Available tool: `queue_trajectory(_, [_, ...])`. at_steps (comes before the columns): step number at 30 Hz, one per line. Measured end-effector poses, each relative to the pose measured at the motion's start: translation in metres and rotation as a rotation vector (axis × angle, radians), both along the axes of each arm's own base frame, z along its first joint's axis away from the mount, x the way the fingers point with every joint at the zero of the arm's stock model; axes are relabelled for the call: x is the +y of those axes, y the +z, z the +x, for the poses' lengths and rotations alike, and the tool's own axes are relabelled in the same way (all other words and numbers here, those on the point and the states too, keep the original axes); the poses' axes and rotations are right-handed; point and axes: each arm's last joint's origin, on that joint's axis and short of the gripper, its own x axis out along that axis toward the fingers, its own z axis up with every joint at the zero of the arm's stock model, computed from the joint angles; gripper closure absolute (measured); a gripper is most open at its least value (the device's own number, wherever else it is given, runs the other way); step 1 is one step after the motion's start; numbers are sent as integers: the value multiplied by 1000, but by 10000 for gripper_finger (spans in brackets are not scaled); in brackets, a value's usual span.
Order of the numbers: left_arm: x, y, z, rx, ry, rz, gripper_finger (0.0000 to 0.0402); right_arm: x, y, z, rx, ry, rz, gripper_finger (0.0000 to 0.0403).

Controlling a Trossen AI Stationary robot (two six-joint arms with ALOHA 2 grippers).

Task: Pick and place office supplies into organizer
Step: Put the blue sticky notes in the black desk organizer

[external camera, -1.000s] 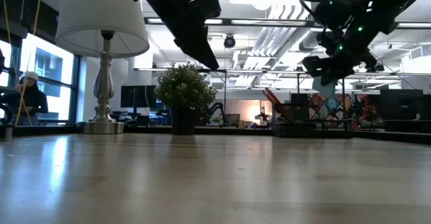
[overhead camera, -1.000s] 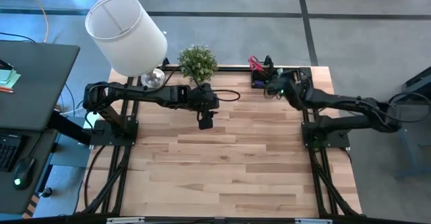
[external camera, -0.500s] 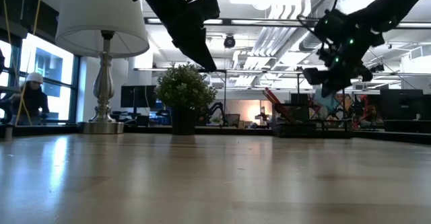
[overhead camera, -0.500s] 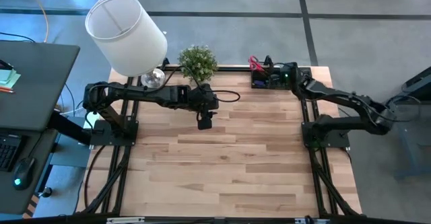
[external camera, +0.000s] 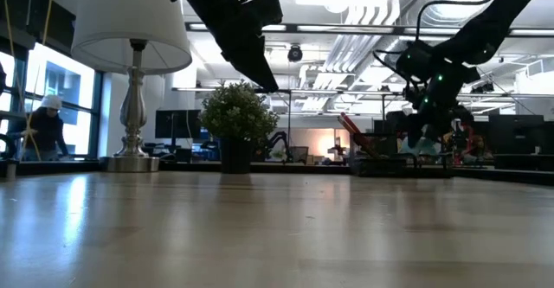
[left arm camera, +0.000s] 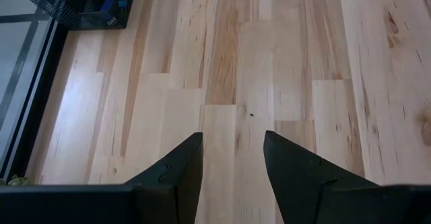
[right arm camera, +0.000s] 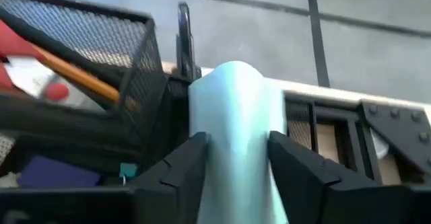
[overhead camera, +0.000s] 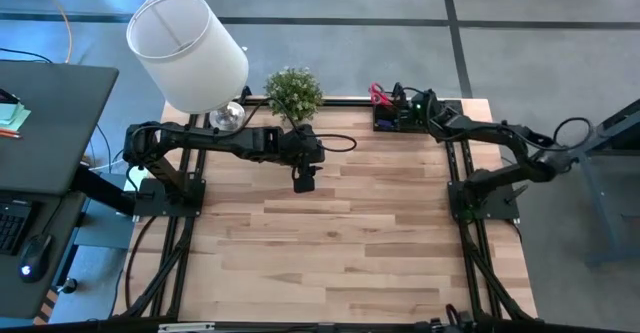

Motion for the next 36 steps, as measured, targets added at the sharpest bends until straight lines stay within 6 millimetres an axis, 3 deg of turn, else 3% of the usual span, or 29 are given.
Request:
queue_trajectory(6, [0, 0, 0, -1, 0, 0, 257, 0, 11, 3, -37, 19, -70, 183])
queue_trajectory(11, [0, 0, 0, -1, 0, 0, 257, 0, 12, 3, -64, 34, -61, 152])
queue_trajectory(26, [0, 0, 0, -1, 0, 0, 257, 4, 6, 1, -104, 65, 48, 147])
queue_trajectory(36, [0, 0, 0, -1, 0, 0, 257, 6, 4, 3, -324, 12, 156, 147])
